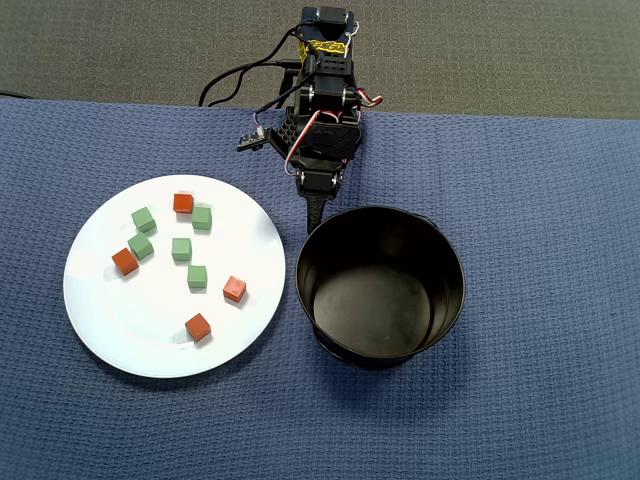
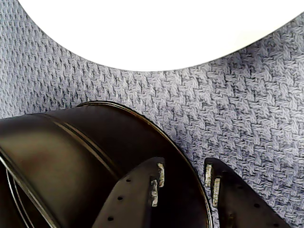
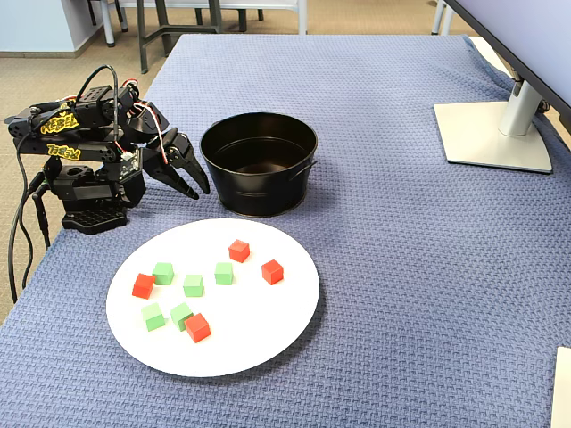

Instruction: Pick up the green cubes from the white plate and place them in the black recipient

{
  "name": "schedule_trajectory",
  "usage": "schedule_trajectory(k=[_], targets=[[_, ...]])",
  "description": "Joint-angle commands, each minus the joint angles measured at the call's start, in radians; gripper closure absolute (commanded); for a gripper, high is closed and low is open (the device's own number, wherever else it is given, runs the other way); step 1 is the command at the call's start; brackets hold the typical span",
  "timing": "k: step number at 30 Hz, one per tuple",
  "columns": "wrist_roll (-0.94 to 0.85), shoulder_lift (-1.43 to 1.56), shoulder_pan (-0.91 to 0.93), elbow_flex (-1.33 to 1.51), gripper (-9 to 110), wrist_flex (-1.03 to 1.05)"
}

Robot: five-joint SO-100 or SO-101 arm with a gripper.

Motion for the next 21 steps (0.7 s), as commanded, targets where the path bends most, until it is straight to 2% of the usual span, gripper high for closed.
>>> schedule_trajectory(k=[1, 10, 15, 21], targets=[[0.005, -0.071, 0.017, -0.089, 101, -0.003], [0.005, -0.08, 0.038, -0.097, 101, -0.026], [0.006, -0.075, 0.017, -0.118, 101, 0.046], [-0.063, -0.107, 0.055, -0.178, 99, 0.071]])
